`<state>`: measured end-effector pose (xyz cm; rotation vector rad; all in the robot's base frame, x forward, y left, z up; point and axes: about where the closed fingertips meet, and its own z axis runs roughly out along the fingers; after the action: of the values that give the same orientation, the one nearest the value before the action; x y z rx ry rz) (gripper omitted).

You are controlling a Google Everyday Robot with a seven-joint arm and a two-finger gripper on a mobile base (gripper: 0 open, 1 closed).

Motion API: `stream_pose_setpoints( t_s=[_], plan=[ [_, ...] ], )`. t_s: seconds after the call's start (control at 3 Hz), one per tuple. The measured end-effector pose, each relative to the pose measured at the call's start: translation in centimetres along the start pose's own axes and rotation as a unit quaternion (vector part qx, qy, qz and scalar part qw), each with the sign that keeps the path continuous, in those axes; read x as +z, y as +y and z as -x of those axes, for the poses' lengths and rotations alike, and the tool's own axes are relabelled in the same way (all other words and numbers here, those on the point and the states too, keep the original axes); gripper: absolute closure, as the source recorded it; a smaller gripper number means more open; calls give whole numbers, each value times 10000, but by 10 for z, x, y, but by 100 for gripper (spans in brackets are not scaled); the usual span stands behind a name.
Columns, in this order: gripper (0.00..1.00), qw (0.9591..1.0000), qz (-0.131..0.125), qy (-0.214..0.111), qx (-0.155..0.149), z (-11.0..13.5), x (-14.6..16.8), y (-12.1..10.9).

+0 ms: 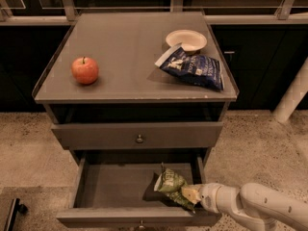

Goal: Place green jalapeno chip bag into middle drawer

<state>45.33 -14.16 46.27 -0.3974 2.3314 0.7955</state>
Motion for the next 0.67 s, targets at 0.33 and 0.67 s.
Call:
stream_pose_setpoints(
  t_s=[0.33,0.67],
  plan=[
    [36,10000,0,0,0,0,0,0],
    [12,10000,0,0,0,0,0,0]
  ],
)
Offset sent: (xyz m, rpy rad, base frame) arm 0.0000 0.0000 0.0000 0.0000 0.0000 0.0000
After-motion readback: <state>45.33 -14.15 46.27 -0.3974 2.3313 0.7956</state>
